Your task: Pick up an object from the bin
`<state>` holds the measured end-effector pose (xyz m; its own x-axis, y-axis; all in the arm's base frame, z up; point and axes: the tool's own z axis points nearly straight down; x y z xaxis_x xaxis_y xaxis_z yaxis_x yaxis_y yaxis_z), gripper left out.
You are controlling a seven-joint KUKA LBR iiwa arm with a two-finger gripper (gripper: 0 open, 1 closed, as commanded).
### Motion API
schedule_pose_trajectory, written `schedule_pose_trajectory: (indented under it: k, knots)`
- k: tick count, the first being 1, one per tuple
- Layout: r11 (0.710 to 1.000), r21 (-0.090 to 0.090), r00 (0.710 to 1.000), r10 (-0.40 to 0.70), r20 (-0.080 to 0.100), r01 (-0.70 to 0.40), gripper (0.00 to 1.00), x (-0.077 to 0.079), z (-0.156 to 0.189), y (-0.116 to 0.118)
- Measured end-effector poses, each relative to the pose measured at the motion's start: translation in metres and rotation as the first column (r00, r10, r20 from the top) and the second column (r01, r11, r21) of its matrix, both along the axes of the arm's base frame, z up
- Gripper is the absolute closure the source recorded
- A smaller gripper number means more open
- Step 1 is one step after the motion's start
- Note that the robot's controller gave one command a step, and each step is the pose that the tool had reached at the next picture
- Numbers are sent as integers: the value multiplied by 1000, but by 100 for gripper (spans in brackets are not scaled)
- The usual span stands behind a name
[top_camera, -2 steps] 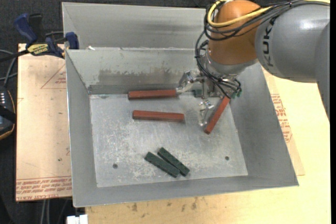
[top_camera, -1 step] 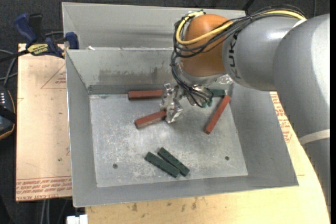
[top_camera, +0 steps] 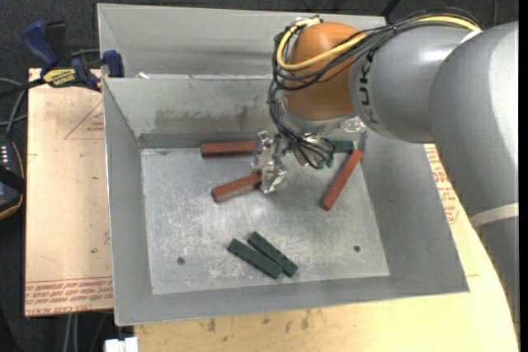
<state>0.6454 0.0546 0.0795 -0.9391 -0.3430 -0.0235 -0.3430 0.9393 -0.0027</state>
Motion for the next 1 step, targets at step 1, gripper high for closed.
schedule_pose_trajectory:
  k: [1]
  knots:
    - [1000,-4,1000,0,-16,0,100,-1,147,9]
